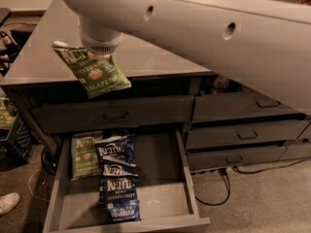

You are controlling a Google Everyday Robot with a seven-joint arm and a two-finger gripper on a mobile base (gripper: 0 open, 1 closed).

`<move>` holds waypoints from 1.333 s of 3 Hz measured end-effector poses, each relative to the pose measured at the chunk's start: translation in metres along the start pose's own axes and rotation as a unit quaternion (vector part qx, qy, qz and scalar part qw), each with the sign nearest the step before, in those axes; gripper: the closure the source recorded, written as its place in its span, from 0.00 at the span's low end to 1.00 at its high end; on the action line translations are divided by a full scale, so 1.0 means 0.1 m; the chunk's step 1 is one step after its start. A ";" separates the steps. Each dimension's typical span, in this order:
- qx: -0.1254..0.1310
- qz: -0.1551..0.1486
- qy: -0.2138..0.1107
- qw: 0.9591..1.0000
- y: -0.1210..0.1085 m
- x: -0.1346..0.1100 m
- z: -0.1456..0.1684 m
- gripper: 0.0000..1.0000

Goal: Pick green jalapeno chip bag from middle drawer and place on counter

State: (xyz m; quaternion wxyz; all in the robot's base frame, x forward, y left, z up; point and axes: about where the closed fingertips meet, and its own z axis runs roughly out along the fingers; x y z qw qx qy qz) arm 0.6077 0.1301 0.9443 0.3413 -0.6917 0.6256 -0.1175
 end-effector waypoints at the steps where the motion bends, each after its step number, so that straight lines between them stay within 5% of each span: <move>1: 0.010 -0.004 0.016 1.000 -0.30 0.07 -0.09 1.00; 2: 0.016 -0.004 0.031 0.999 -0.62 0.16 -0.14 1.00; 4: -0.018 -0.009 0.034 0.999 -1.16 0.23 0.21 1.00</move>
Offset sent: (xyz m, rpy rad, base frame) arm 0.0752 -0.0331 0.0721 -0.0659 -0.0464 -0.0711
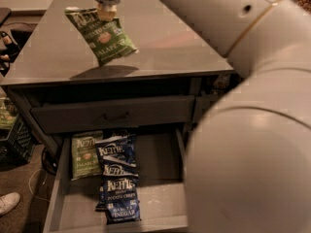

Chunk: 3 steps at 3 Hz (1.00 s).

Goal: Pick green jalapeno chip bag from middle drawer and place on counter

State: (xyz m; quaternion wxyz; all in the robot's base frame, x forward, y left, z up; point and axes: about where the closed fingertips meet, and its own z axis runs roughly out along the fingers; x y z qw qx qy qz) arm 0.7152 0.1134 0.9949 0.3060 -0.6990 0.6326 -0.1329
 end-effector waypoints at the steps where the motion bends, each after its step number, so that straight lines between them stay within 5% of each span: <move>1: -0.039 0.003 -0.016 0.999 -0.18 0.02 0.46 1.00; 2: -0.059 0.005 -0.027 0.998 -0.20 0.01 0.66 1.00; 3: -0.058 0.007 -0.030 0.998 -0.22 0.00 0.67 0.82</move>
Offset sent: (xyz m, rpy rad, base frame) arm 0.0773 0.0195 -0.0438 0.0519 0.1579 0.0665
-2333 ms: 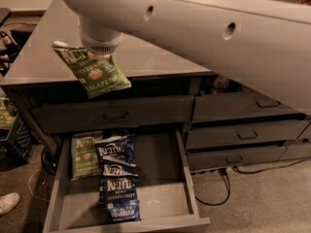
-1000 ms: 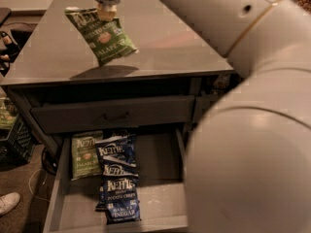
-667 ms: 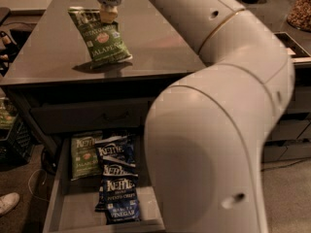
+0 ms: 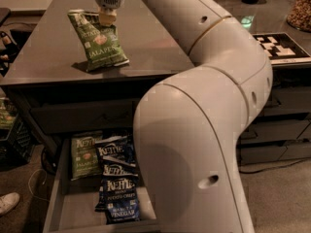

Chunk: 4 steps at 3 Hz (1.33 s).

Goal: Pick green jalapeno chip bag from middle drawer and place on counter

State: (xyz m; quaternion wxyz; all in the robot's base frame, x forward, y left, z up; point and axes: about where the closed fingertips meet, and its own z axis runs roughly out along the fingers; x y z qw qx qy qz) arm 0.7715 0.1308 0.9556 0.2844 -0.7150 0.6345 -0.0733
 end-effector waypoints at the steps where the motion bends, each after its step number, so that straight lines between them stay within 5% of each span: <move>1: 0.000 0.000 0.000 1.000 0.00 0.00 0.00 0.59; 3: 0.000 0.000 0.000 1.000 0.00 0.00 0.00 0.13; 4: 0.000 0.000 0.000 1.000 0.00 0.00 0.00 0.00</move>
Offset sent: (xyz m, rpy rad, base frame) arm 0.0000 0.0000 0.0000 0.0000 0.0000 0.0000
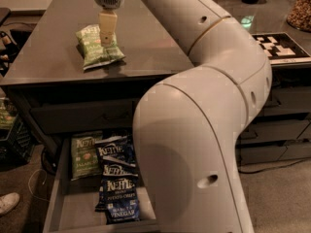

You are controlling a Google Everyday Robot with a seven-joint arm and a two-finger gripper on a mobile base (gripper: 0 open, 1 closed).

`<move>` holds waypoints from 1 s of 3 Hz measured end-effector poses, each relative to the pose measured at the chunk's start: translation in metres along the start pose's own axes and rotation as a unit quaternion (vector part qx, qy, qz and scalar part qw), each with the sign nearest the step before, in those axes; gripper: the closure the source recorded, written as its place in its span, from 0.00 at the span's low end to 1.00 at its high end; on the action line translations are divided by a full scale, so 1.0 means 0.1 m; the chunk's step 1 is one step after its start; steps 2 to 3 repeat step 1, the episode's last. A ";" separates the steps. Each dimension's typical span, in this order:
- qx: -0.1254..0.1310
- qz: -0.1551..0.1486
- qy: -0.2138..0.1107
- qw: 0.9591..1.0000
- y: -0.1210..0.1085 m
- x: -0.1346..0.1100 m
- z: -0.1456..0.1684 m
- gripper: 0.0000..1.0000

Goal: Pick green jalapeno chip bag from middle drawer and place on counter

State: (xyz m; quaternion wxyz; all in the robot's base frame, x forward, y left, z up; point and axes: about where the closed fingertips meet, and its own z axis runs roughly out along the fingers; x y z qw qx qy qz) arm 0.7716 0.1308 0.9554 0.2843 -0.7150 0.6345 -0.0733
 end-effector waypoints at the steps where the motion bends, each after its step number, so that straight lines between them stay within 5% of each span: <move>1: 0.000 0.000 0.000 1.000 0.00 0.00 0.00 0.00; 3: 0.000 0.000 0.000 1.000 0.00 0.00 0.00 0.00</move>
Offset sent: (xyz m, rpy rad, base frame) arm 0.0000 0.0000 0.0000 0.0000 0.0000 0.0000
